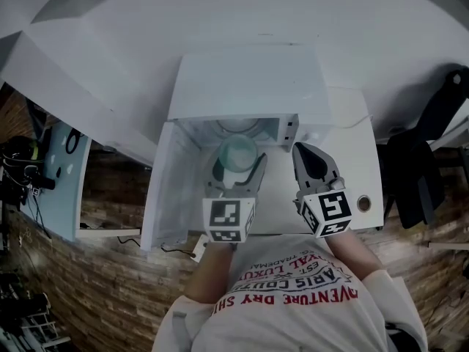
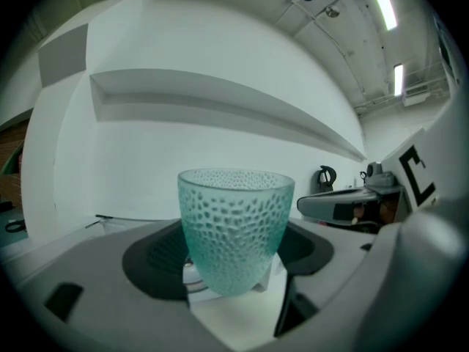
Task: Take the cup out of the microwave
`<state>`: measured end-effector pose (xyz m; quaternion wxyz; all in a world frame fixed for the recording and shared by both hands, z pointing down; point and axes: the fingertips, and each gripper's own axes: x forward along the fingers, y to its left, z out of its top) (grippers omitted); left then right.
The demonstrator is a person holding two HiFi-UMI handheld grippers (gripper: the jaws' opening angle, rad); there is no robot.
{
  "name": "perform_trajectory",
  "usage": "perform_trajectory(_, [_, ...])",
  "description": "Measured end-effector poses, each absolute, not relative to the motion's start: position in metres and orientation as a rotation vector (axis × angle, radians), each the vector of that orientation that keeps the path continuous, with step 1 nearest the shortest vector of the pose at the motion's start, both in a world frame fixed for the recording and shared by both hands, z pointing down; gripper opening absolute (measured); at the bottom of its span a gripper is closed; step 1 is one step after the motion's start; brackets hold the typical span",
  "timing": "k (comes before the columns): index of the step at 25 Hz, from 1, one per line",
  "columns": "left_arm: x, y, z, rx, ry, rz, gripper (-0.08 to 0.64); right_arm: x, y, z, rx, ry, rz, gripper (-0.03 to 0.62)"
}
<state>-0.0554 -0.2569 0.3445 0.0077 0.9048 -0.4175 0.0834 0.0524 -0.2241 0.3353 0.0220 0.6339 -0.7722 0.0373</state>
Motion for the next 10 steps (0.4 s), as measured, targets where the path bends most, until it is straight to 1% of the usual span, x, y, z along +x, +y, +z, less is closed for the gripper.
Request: perform_trajectory(10, [-0.060, -0.267, 0.348, 2.820, -1.289, 0.256, 0.364, 0.046, -0.235, 0.341, 1.951, -2.381, 0.129, 0.005])
